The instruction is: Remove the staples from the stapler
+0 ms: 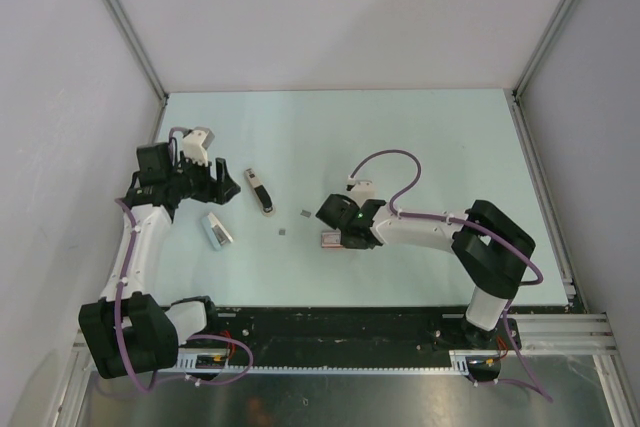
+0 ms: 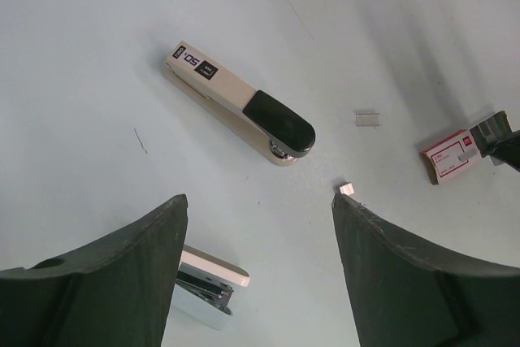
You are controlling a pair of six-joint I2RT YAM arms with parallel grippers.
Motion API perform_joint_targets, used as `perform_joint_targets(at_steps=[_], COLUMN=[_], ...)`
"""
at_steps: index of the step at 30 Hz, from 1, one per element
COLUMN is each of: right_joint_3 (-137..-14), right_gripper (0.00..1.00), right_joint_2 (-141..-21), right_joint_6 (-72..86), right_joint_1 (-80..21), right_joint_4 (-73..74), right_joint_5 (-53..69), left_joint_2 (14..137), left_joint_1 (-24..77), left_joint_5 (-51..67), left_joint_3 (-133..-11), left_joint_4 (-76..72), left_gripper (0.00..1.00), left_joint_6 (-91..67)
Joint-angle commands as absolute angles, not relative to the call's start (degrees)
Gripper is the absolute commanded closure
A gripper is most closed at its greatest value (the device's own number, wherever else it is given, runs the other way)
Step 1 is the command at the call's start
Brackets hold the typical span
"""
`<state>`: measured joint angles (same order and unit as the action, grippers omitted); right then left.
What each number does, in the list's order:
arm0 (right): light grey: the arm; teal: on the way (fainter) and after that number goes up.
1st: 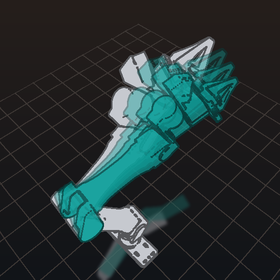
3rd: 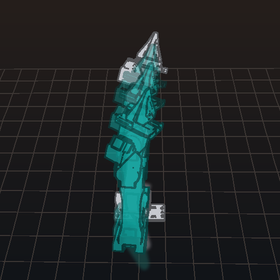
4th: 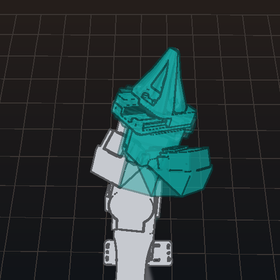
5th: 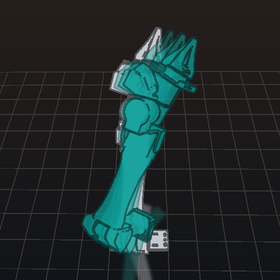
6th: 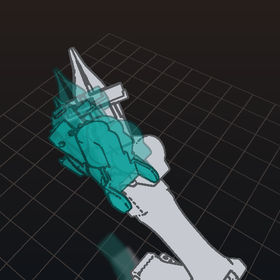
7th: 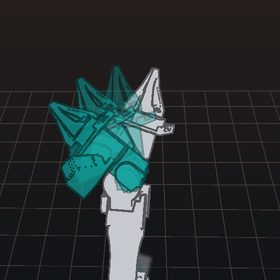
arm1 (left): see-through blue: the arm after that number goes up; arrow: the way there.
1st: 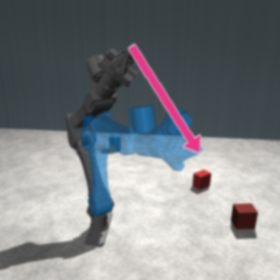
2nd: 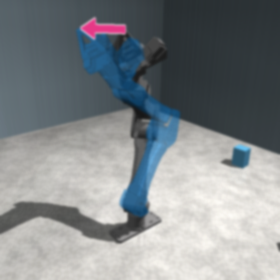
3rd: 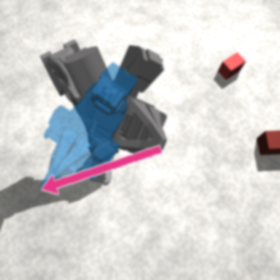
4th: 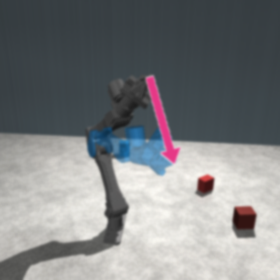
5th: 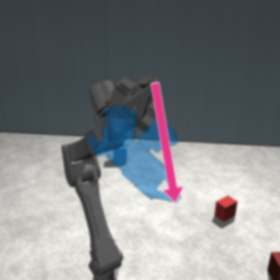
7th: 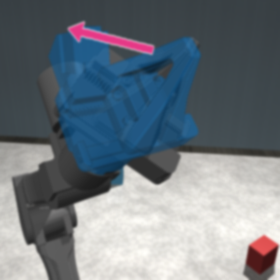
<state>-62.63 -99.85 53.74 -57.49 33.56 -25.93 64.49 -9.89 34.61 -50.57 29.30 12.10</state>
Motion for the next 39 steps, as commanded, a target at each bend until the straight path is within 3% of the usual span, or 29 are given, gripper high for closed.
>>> perform_joint_targets(at_steps=[1, 39], right_joint_3=[-61.95, -61.63], right_gripper=[0.97, 0.97], right_joint_2=[-100.12, -100.53], right_joint_6=[53.29, 50.81], right_joint_1=[-56.88, -55.54], right_joint_4=[32.36, 28.41], right_joint_5=[-26.29, -23.84], left_joint_2=[63.81, 64.07], left_joint_1=[-10.37, -10.28], left_joint_5=[34.52, 35.25], left_joint_3=[-50.25, -49.87], left_joint_4=[28.72, 28.68], left_gripper=[0.23, 0.23], left_joint_6=[13.15, 13.05])
